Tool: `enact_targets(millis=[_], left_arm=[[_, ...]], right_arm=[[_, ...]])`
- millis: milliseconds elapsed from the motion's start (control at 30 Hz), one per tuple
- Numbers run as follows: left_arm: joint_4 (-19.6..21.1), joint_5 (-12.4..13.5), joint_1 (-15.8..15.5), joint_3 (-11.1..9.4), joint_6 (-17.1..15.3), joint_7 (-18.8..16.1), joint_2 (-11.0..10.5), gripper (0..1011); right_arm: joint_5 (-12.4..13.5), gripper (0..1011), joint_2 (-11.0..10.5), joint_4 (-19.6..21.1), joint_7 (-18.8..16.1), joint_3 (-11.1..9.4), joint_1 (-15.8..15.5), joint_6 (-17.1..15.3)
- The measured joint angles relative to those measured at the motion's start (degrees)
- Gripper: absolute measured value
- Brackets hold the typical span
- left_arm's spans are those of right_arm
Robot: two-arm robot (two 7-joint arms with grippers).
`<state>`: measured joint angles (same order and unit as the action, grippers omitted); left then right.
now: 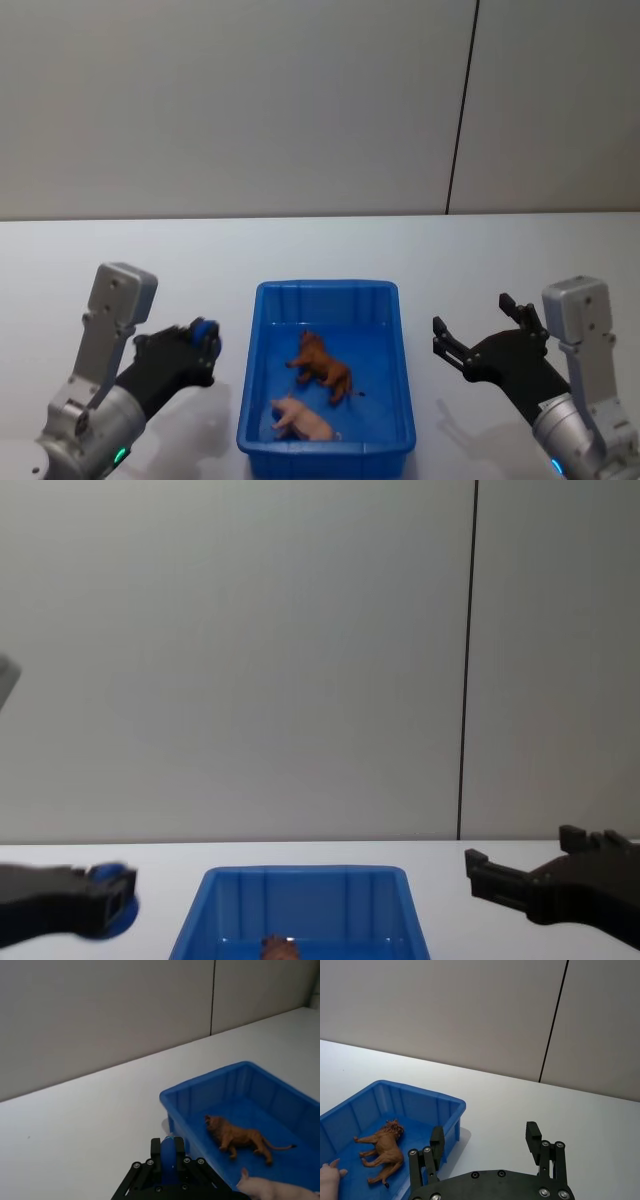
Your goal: Pick up the two dolls from the table and place them into the box.
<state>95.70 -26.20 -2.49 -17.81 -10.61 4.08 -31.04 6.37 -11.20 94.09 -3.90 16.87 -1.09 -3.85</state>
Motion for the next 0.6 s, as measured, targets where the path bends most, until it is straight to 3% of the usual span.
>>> enact_targets(millis=[400, 600], left_arm=[[0.06, 1.05, -3.04, -0.32, 2.87, 8.47, 1.61, 143], [-1.27, 1.05, -5.00, -0.74, 4.07, 14.57, 2.77, 164]], right_arm=[[0.00, 1001, 0.00, 0.00, 0.00, 0.00, 0.00, 0.00], [0.00, 1001, 0.00, 0.00, 0.00, 0.00, 0.00, 0.00]])
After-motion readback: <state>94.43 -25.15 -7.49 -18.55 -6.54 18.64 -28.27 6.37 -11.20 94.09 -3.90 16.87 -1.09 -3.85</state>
